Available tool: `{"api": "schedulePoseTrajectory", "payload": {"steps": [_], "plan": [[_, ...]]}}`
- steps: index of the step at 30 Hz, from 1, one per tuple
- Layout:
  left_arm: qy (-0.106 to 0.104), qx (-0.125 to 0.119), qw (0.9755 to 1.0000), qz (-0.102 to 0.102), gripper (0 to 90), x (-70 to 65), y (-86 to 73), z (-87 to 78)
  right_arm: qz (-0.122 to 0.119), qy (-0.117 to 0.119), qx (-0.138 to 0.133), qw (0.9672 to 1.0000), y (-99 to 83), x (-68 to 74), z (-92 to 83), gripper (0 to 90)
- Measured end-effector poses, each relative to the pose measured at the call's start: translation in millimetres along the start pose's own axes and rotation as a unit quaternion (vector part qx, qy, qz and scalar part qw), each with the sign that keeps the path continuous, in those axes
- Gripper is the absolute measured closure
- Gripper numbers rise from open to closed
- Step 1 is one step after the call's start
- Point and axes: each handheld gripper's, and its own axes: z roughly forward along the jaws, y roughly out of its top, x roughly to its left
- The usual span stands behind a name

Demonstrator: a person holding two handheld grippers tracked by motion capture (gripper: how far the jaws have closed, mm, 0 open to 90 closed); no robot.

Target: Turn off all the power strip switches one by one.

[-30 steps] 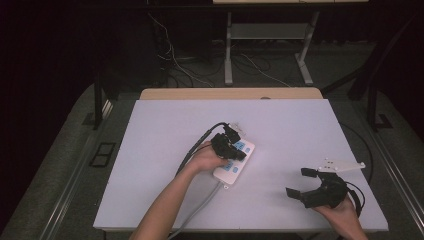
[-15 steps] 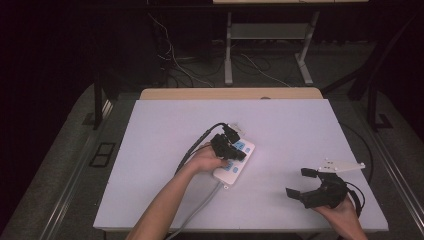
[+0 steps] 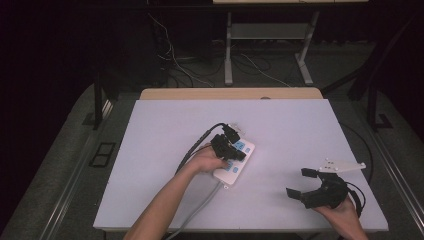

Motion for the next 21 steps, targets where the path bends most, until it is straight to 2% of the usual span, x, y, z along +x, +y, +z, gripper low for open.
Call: {"api": "schedulePoseTrajectory", "payload": {"steps": [5,9,16,19,20,21], "plan": [[0.000,0.000,1.0000,0.001,89.8,0.2,0.0,-0.3,0.000,-0.001,-0.001,1.0000,-0.2,-0.6,-0.2,0.4],[0.009,0.003,0.9999,0.008,89.7,-2.8,0.9,-0.3,0.001,-0.001,-0.002,1.0000,-0.1,-0.9,-0.5,0.3],[0.015,0.004,0.9999,0.002,89.6,-3.9,1.6,-0.4,0.001,-0.001,-0.001,1.0000,-0.2,-1.6,-0.6,0.3],[0.016,0.005,0.9998,-0.006,89.6,-4.4,1.9,-0.8,0.003,0.000,0.001,1.0000,-0.5,-1.4,-0.2,0.3],[0.014,-0.002,0.9999,-0.009,89.6,-5.6,2.8,-2.7,0.003,0.000,0.003,1.0000,-0.5,-1.5,0.0,0.3],[0.022,0.002,0.9998,-0.005,89.6,-7.3,5.3,-4.5,0.003,0.000,0.003,1.0000,-0.5,-1.5,0.2,0.3]]}}
